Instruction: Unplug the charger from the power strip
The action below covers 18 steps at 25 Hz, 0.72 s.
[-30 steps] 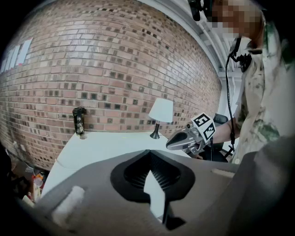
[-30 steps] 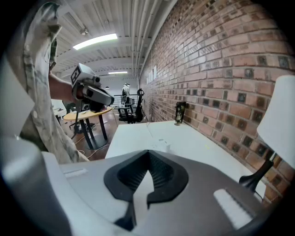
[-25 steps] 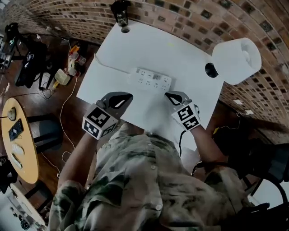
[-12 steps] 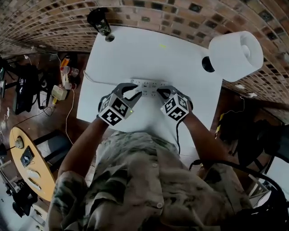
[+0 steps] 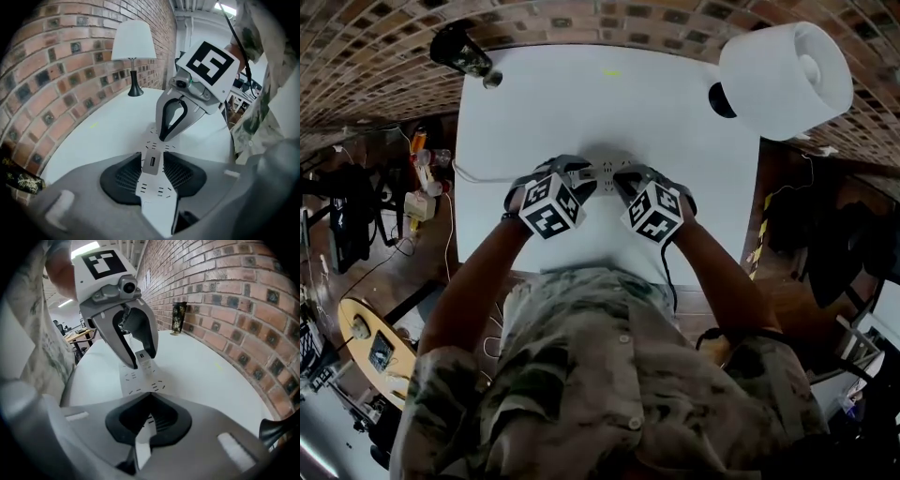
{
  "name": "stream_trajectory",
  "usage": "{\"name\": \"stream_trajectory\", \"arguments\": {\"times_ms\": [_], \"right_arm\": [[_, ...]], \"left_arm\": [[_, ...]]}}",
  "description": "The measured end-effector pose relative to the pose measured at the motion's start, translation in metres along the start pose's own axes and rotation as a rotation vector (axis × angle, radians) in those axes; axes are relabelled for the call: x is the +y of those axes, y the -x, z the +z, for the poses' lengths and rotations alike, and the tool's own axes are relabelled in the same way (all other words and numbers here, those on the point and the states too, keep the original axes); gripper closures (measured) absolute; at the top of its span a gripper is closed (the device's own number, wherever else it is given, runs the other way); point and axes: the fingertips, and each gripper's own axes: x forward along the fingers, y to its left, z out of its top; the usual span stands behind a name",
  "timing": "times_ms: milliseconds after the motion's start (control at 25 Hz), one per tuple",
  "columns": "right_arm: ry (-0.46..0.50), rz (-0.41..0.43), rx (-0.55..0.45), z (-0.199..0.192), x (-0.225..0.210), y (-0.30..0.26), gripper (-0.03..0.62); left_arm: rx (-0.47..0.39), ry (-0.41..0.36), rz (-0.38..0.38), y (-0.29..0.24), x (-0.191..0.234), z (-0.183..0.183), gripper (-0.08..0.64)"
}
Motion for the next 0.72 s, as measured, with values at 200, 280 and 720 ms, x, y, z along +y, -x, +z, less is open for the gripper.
{"name": "stream_trajectory", "arguments": {"times_ms": [200, 280, 720], "right_arm": [[-0.062, 0.028, 0.008, 0.001, -0.001, -0.002, 0.586], [-0.083, 0.043, 0.005, 0.002, -0.001, -0.001, 0.586], [-0.038, 0.056, 0.127, 0.0, 0.001, -0.005, 0.586]], "left_arm": [[0.054, -0.022, -0.029, -0.016, 0.001, -0.009, 0.414], [0.045, -0.02, -0.033, -0.016, 0.002, -0.009, 0.427], [0.121, -0.191, -0.047, -0.016, -0.001, -0.008, 0.451]]}}
